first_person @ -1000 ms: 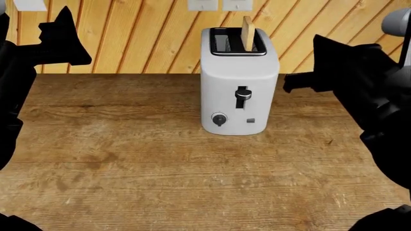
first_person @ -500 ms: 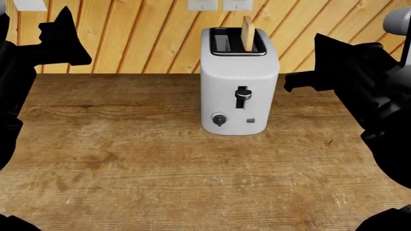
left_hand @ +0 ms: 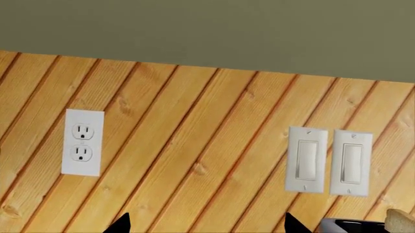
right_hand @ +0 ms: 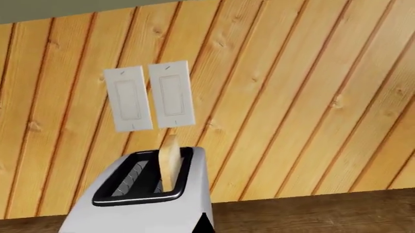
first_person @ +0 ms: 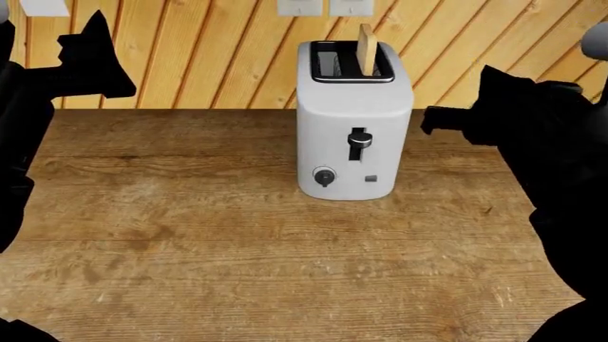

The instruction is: Push down the lever of the toaster to turn it on.

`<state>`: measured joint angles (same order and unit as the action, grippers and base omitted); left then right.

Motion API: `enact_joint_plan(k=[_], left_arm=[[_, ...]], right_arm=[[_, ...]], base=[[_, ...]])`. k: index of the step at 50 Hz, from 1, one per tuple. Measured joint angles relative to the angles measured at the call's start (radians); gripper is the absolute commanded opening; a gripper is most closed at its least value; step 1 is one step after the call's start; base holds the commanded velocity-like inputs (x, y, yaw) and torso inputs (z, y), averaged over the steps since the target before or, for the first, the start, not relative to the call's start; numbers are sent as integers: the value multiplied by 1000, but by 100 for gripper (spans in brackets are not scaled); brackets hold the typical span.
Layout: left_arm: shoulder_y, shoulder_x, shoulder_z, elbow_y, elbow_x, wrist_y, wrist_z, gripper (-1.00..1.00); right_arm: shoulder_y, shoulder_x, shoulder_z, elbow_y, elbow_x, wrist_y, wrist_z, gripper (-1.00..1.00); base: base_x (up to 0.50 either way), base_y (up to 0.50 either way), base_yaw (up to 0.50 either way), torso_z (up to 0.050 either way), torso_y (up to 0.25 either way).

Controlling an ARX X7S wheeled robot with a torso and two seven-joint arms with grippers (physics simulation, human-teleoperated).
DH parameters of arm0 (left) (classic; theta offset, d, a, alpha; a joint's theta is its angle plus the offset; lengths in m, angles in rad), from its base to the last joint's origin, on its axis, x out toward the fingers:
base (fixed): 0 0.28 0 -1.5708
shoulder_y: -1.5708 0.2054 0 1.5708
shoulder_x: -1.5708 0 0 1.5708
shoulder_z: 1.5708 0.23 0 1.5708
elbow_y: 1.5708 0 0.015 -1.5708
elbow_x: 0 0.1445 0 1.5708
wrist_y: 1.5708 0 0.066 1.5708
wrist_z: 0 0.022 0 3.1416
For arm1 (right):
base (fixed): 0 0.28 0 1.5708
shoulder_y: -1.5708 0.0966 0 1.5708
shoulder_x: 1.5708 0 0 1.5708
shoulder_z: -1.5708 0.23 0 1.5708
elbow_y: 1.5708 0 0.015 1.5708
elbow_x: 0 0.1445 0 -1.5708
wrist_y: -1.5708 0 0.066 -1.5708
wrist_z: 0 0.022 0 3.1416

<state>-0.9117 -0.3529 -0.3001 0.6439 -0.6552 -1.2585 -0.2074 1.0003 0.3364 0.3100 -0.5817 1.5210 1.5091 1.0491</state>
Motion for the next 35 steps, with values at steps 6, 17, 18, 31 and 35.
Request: enact_joint_plan(k=[6,17,18,31,35], left_arm=[[1,-1,0,1,-4,0,-3,100],[2,-2,2,-2,-9,3,-8,100],[2,-2,2,-3,-9,3,-8,100],[2,-5,-2,-4,-18,1,-14,100],[2,-6,-2,-4,-21,0,-16,100]], right_arm=[[-4,13,-22,4,150,-28,127,-100],[-29,30,-74,0,325,-75,237,-100],[-32,31,-78,0,335,-78,241,-100],[-65,37,-115,-10,400,-108,261,-100],[-72,39,-121,-18,408,-115,258,-100]], base=[[0,0,0,0,0],[0,0,0,0,0],[0,0,0,0,0],[0,0,0,0,0],[0,0,0,0,0]])
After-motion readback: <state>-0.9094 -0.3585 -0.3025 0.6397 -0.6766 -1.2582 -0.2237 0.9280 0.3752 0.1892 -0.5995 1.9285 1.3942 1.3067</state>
